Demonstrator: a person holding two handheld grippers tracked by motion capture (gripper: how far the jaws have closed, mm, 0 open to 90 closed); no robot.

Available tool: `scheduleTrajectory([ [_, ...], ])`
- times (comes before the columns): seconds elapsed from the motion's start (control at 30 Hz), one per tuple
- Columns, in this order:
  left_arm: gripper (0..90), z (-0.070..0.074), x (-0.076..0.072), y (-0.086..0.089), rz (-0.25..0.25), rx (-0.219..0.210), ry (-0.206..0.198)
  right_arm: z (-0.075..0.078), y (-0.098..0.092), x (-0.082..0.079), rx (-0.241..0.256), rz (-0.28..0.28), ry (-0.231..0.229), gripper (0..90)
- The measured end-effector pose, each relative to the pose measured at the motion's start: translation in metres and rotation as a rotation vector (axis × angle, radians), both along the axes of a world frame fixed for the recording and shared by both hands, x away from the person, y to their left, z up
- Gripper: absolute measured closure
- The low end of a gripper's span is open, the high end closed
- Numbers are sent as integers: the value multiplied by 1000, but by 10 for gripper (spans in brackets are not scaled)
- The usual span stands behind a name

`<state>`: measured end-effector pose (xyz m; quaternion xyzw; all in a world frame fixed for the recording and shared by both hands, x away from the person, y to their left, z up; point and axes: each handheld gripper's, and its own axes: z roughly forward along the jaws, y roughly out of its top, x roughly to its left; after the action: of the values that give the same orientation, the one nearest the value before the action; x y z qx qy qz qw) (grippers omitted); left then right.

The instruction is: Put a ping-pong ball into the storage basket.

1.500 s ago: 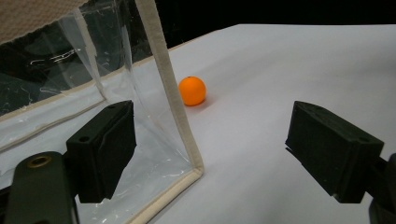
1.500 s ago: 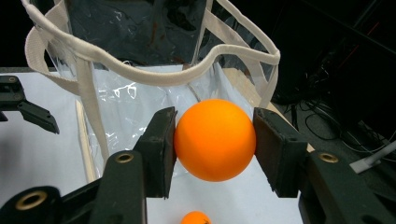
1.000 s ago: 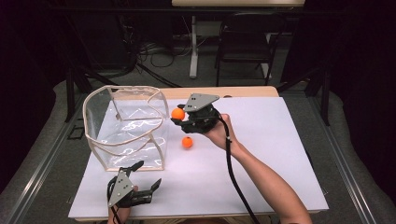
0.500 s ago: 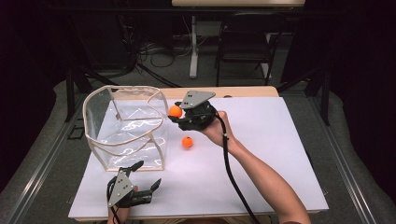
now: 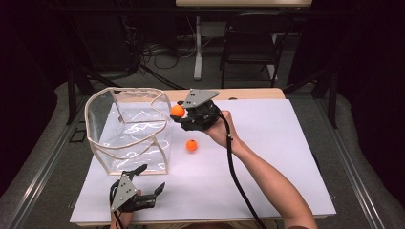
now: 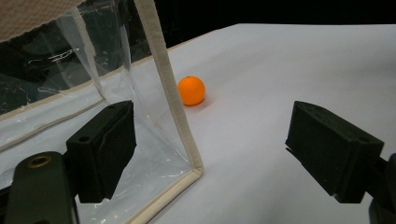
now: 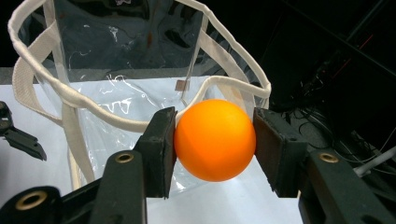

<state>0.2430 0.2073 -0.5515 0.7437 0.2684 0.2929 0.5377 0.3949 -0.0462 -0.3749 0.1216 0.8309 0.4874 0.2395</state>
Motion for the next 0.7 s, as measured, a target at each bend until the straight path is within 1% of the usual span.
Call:
scheduleTrajectory([
  [0.13,158,1,-2,1,0,-11,-9,2,1,1,6,7,-4,508],
  [0.33,158,0,-1,0,-1,-2,-5,5,6,1,-4,13,-7,507],
  [0.7,158,0,-1,1,0,-5,-4,11,15,-2,-7,30,-23,507],
])
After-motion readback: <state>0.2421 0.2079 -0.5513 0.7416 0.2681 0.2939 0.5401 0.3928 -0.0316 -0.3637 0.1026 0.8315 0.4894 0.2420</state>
